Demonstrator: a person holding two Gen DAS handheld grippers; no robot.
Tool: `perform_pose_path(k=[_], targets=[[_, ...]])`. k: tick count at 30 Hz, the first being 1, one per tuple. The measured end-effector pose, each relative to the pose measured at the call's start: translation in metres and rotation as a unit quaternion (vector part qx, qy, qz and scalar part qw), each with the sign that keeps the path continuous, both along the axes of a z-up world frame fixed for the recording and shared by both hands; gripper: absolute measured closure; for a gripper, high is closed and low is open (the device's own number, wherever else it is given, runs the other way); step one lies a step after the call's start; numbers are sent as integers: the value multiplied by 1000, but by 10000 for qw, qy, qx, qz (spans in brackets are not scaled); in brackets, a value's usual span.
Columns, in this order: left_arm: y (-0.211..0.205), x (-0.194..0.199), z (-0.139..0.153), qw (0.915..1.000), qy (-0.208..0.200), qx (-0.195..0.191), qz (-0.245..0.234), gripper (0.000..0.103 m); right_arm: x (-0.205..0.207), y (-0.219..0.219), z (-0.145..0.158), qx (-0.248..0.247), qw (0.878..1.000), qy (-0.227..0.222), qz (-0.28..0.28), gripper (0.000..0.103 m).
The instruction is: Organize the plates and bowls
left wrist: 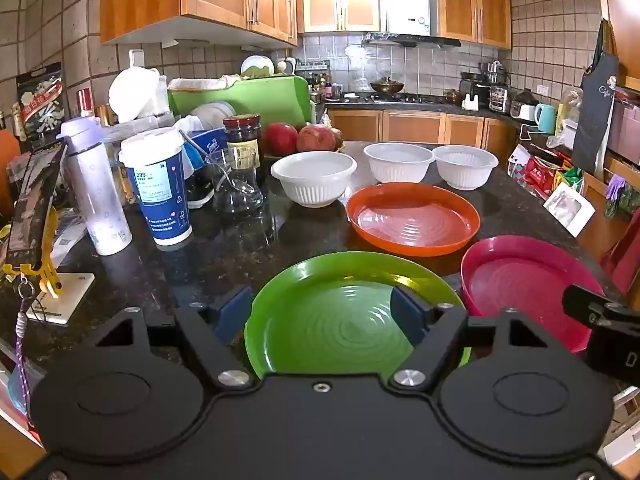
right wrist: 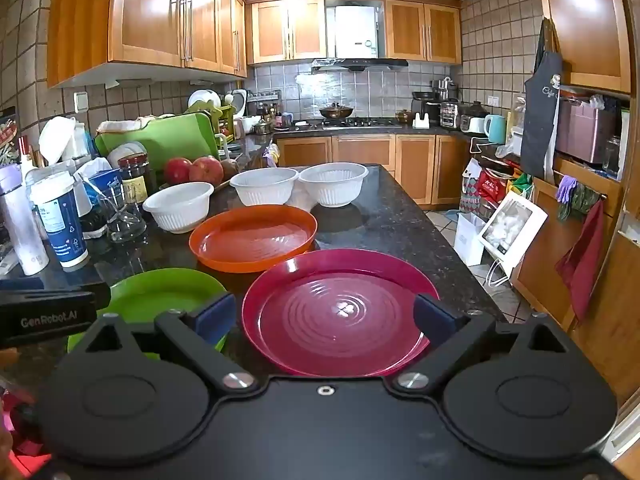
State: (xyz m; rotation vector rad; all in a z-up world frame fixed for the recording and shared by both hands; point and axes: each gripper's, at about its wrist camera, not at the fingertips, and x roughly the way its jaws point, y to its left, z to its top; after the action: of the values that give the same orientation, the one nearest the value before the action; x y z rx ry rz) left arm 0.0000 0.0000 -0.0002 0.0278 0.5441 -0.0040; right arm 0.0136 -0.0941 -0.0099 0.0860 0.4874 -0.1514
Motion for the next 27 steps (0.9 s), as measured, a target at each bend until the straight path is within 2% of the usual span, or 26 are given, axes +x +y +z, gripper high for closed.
perform_pose_path(k=[5,8,14,27], targets=[[3,0,-9,9999,37,-65,-104,26,1,-3,-2,-41,9999,102,-23,3],[2,2,-12,10000,22,20,-30,26,2,-10,-8,-48,9996,268,-79,3],[0,8,-6,9999,89,106,23,26,14,-3,-6,-197,9985,480,-145,3],[1,11,-7,9998,122,-5,166,26,21,-5,-6,-192,9988,412,-162,3]])
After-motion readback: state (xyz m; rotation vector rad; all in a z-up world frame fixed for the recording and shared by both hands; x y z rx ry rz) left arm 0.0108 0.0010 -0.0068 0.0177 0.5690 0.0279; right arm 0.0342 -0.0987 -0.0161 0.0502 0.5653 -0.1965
